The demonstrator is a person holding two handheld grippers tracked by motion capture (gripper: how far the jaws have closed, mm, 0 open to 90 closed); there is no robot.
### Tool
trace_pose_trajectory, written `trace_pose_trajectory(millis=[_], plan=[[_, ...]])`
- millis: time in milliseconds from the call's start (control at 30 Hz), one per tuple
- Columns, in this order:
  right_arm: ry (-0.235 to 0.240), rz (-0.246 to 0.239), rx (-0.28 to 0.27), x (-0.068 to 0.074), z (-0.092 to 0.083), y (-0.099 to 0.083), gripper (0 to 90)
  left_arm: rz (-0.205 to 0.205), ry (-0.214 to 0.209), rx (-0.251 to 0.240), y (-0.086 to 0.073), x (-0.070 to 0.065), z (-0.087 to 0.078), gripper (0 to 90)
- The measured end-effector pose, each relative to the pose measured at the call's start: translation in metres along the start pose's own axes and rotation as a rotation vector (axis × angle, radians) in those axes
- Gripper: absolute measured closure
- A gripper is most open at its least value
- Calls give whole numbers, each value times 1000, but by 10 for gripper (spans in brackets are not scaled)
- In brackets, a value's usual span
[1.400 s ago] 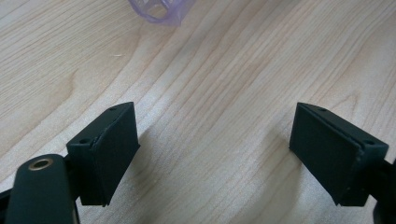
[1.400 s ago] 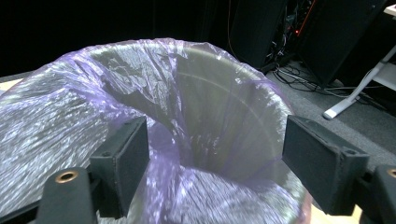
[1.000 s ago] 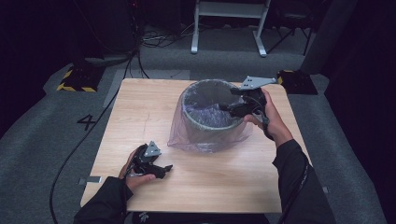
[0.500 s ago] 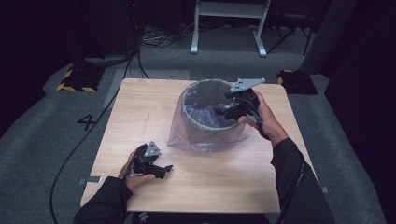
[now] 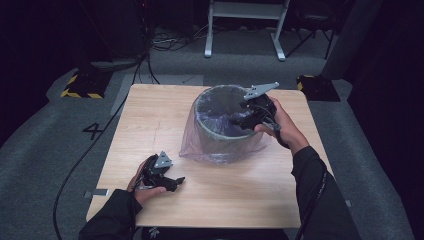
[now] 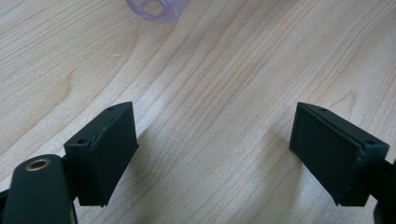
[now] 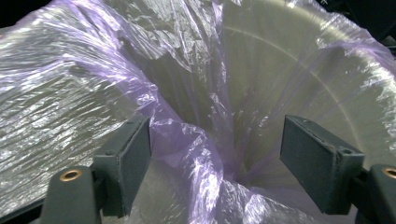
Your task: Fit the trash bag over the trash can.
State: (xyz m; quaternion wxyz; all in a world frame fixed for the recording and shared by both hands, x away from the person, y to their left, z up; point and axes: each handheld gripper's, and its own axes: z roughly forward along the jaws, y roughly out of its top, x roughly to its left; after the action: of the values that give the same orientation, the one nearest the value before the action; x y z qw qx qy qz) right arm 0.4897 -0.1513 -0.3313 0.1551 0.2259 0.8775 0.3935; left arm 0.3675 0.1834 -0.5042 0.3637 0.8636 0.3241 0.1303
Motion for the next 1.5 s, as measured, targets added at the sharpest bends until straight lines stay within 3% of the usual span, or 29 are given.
trace_pose_trajectory(millis=[333,700,833,1300,1500], plan=[[-10,6,60,-2,6,3,244,1,-1,0,0,0,0,144],[3,16,161,-2,12,8,234,3,-3,1,0,0,0,144],[-20,20,166,-2,13,9,246,5,-4,1,0,0,0,144],[-14,4,229,-2,16,11,230,5,-5,0,0,0,0,144],[-25,12,201,-2,13,11,229,5,-5,0,0,0,0,144]])
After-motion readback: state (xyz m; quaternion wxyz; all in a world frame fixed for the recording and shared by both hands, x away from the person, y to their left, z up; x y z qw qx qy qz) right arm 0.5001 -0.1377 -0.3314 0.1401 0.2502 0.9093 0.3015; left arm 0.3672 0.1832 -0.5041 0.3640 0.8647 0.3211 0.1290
